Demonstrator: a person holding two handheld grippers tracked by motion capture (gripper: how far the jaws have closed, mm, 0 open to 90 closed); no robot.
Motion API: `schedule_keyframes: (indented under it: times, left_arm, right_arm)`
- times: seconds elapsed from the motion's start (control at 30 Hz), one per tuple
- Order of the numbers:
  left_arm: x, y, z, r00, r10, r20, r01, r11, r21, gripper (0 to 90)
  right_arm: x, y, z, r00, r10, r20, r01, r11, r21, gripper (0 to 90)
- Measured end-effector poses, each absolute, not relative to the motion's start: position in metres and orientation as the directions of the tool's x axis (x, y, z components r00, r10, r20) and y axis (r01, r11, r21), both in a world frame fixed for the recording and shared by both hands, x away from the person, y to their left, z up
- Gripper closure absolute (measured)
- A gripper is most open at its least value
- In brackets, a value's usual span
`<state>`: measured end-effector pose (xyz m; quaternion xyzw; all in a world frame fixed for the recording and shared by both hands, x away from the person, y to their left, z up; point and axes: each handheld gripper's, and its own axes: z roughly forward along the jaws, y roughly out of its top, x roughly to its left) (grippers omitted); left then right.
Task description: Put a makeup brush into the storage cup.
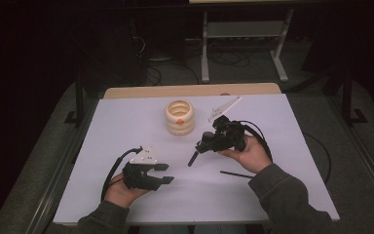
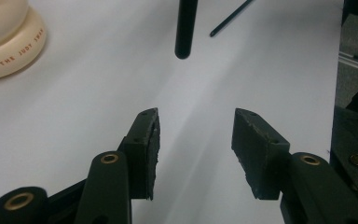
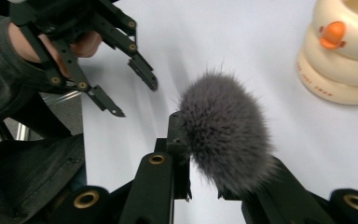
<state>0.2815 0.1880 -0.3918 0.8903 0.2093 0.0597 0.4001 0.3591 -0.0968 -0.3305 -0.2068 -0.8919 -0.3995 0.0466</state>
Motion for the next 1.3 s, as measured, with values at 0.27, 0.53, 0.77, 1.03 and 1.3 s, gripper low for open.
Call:
schedule_keyframes:
  times: [0.27,0.53,0.77,1.03,1.3]
  left_arm:
    - [0.281,0.194,-0.395,0.893,0.444,-0.069,0.346,-0.582,0.736,48.1]
    - [0.282,0.195,-0.397,0.892,0.446,-0.074,0.35,-0.578,0.738,45.7]
    - [0.282,0.198,-0.395,0.887,0.456,-0.076,0.361,-0.58,0.73,44.1]
    - [0.282,0.201,-0.394,0.885,0.461,-0.064,0.352,-0.573,0.74,43.3]
    - [0.281,0.204,-0.393,0.879,0.472,-0.072,0.36,-0.555,0.75,42.7]
  right_arm:
    - [0.37,-0.1,-0.32,-0.894,0.362,0.266,0.438,0.578,0.688,77.2]
    - [0.38,-0.1,-0.308,-0.89,0.376,0.258,0.442,0.569,0.693,77.2]
    - [0.39,-0.098,-0.292,-0.894,0.385,0.229,0.425,0.569,0.704,77.2]
    - [0.403,-0.09,-0.276,-0.888,0.403,0.221,0.43,0.561,0.707,77.2]
    - [0.418,-0.082,-0.259,-0.879,0.425,0.215,0.441,0.555,0.705,77.2]
